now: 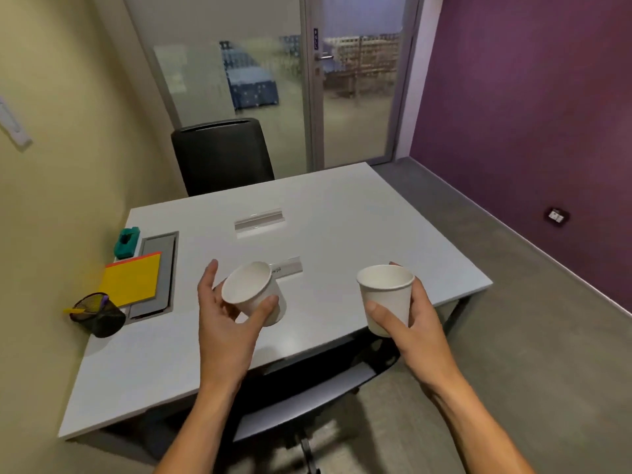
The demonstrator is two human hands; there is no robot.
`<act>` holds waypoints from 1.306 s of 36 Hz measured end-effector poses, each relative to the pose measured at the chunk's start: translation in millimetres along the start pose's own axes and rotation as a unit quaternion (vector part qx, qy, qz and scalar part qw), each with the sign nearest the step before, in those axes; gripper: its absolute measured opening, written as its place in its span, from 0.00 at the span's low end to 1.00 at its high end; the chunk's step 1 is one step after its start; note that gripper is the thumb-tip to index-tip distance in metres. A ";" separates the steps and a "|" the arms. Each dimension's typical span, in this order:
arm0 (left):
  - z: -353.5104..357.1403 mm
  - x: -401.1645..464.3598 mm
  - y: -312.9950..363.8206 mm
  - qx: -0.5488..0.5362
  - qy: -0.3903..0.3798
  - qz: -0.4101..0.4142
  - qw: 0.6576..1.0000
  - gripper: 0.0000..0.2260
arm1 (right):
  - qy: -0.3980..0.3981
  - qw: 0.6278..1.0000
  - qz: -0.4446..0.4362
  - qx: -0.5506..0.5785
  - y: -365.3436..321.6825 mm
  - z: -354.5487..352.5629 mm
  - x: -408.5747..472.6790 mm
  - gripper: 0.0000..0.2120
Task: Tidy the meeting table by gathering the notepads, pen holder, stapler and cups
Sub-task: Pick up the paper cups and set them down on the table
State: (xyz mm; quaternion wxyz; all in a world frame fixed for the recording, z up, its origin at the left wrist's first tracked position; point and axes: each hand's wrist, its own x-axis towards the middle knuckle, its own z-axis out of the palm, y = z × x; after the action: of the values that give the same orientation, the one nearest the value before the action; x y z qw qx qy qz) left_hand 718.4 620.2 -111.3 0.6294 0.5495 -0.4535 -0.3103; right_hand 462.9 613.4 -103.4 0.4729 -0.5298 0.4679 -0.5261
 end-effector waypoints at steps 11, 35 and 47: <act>88.8 17.5 -12.2 0.068 -0.108 0.019 0.992 0.42 | 0.050 0.998 0.022 -0.011 12.9 -62.9 16.2 0.21; 207.4 115.3 -88.9 0.132 -0.144 -0.059 0.979 0.40 | -0.025 0.985 0.114 -0.125 72.1 -150.7 191.2 0.39; 251.1 116.0 -117.2 0.206 -0.019 -0.096 0.974 0.40 | -0.156 0.974 0.146 -0.071 104.4 -205.0 261.5 0.33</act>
State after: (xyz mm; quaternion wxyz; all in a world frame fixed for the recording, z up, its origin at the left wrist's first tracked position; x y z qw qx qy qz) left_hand 548.0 390.1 -202.4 0.4610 0.7025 -0.4646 -0.2795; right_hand 260.4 339.8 -177.3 0.5732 -0.5632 0.4968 -0.3278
